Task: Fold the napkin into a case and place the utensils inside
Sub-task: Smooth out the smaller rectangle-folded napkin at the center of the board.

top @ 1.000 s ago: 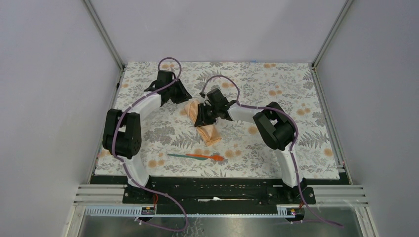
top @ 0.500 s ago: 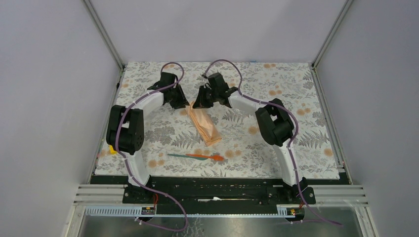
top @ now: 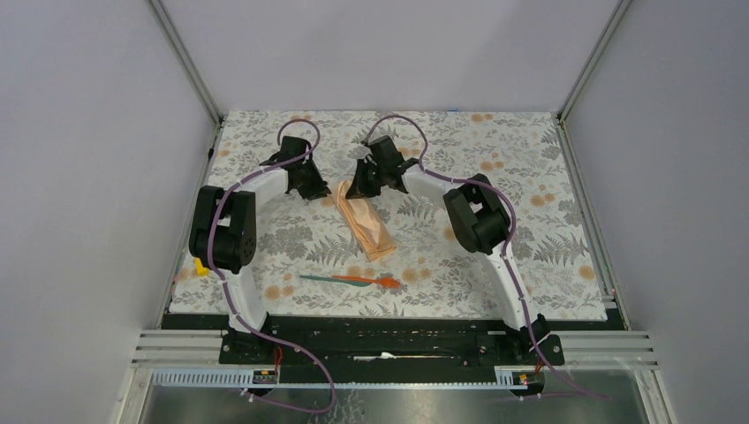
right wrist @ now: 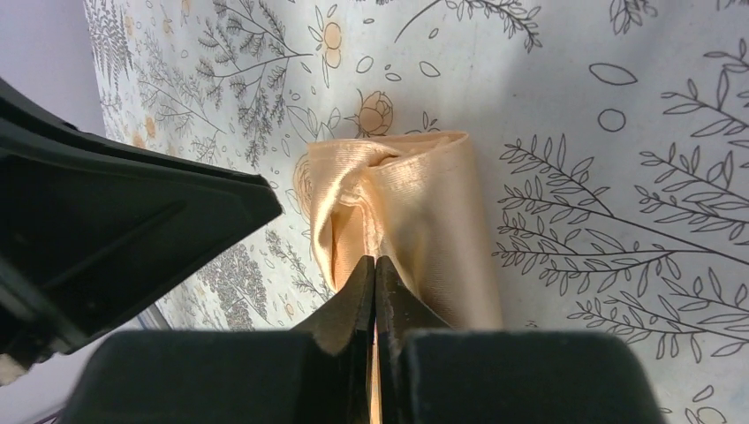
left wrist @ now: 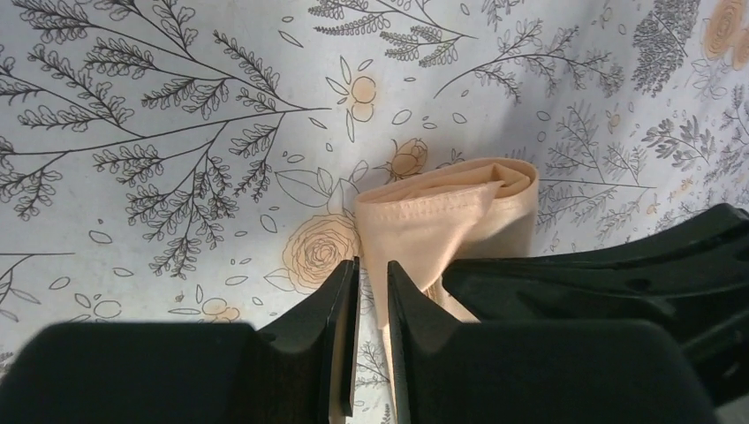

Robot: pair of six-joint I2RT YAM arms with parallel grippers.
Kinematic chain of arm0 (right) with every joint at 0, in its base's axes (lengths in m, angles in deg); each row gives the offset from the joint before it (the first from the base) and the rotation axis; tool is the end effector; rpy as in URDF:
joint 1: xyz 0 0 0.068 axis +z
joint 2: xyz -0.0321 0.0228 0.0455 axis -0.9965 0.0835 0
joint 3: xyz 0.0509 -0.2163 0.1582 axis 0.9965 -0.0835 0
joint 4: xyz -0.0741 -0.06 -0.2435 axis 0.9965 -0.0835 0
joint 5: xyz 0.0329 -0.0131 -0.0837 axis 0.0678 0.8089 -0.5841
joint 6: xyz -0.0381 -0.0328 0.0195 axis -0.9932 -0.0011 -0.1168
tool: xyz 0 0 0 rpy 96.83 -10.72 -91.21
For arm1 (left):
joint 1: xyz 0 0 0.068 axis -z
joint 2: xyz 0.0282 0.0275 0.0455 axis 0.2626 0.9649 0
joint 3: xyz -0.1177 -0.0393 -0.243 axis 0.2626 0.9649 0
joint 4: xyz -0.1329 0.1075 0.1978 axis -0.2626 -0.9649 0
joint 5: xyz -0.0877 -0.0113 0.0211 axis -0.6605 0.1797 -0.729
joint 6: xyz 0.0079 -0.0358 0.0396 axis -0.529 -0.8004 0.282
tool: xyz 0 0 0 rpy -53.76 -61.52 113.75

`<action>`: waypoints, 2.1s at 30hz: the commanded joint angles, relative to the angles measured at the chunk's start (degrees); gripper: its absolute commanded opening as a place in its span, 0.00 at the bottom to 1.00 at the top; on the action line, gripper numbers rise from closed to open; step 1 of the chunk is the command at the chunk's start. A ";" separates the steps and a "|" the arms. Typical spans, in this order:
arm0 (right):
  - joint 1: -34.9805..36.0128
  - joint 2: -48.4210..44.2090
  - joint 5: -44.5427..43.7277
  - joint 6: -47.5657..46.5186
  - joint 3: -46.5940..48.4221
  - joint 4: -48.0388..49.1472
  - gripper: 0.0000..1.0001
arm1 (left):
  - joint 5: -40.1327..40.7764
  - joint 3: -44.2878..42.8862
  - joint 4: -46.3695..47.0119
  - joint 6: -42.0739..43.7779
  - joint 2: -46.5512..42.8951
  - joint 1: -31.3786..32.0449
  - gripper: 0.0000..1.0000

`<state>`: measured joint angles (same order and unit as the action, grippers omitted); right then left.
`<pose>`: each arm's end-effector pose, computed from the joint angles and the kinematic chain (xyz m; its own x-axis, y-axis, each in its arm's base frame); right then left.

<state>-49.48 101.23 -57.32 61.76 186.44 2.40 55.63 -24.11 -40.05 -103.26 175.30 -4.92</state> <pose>0.4275 0.3257 0.1382 -0.8764 0.0373 -0.4802 -0.3409 0.6561 0.6732 0.3913 -0.0774 0.1775 -0.7952 -0.4863 -0.3622 -0.2903 0.8297 -0.4767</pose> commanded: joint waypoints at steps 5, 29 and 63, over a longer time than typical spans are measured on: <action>0.24 2.65 -1.39 -0.63 3.66 0.56 0.00 | 0.86 0.24 4.99 -2.24 3.50 0.00 0.20; 0.52 7.15 3.91 12.08 -0.87 16.26 0.00 | 1.82 0.95 6.17 -1.89 1.61 1.69 0.23; -0.18 -4.02 4.21 5.24 -2.71 7.57 0.00 | -5.55 -2.15 10.53 -2.41 7.99 1.21 0.05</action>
<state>-50.34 104.47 -52.03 72.32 183.12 16.87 50.50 -27.67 -32.24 -106.06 183.12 -3.91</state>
